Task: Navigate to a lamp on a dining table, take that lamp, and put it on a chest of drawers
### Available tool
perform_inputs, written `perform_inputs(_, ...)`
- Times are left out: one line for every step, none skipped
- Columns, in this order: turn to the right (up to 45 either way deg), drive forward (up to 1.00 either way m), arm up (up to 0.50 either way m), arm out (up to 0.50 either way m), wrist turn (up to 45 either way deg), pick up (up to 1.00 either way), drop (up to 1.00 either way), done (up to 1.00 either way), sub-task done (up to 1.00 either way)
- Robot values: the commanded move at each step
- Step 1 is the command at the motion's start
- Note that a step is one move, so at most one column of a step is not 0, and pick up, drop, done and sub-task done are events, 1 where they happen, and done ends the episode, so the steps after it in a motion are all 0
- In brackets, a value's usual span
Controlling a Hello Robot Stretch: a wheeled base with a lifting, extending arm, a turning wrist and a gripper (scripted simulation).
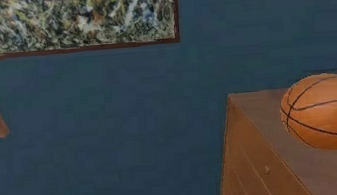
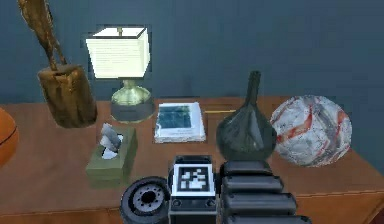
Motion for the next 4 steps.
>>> perform_inputs(0.0, 0.10, 0.00, 0.00, 0.0, 0.00, 0.00, 0.00, 0.00)
perform_inputs(-3.0, 0.00, 0.00, 0.00, 0.0, 0.00, 0.00, 0.00, 0.00)
perform_inputs(0.0, 0.00, 0.00, 0.36, 0.0, 0.00, 0.00, 0.00, 0.00)
perform_inputs(0.0, 0.00, 0.00, 0.00, 45.0, 0.00, 0.00, 0.00, 0.00)
